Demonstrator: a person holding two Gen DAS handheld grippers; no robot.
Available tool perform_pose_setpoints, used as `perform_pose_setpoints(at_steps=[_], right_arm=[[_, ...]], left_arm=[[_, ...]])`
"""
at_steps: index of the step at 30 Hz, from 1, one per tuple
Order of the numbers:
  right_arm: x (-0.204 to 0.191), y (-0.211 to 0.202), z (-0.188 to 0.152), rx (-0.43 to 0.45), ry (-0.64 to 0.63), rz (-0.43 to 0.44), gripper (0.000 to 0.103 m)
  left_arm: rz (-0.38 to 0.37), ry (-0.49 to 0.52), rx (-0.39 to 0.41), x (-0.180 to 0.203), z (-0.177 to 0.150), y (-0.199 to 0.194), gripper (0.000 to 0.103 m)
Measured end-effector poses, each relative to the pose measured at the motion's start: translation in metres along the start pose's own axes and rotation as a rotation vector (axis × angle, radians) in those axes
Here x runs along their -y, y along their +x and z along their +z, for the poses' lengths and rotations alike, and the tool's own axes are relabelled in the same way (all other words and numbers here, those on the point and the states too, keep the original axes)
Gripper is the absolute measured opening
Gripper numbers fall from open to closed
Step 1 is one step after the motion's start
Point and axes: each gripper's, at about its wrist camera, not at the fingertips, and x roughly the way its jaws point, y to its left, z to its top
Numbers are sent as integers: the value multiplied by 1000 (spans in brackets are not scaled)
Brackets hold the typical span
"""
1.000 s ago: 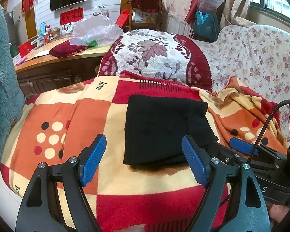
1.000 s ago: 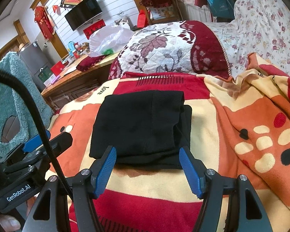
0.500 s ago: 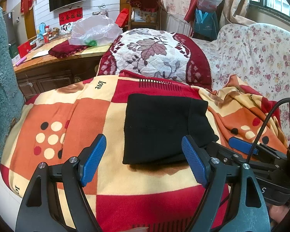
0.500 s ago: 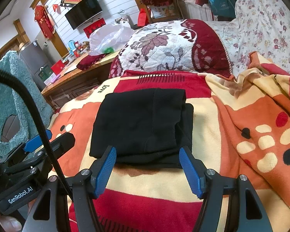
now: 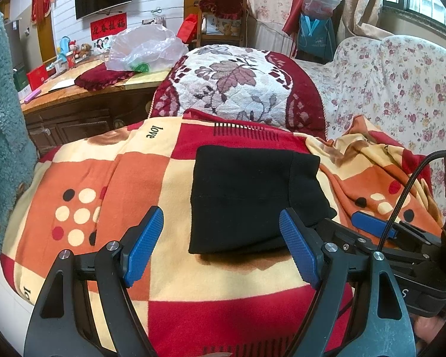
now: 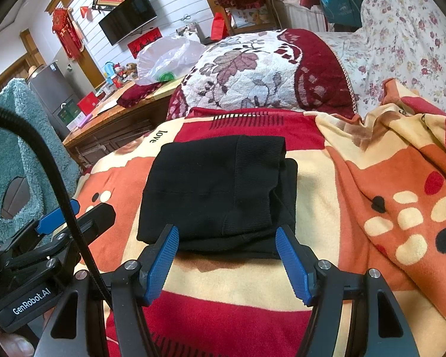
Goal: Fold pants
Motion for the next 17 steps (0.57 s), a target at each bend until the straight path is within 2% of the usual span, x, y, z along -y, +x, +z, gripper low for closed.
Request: perform_pose_setpoints(at_steps=[14, 17], right_arm=[[8, -4, 0, 7, 16, -19, 66], [8, -7, -1, 9, 9, -20, 66]], left_arm=[[41, 41, 51, 1, 1, -5, 81], [29, 39, 44, 0, 0, -9, 81]])
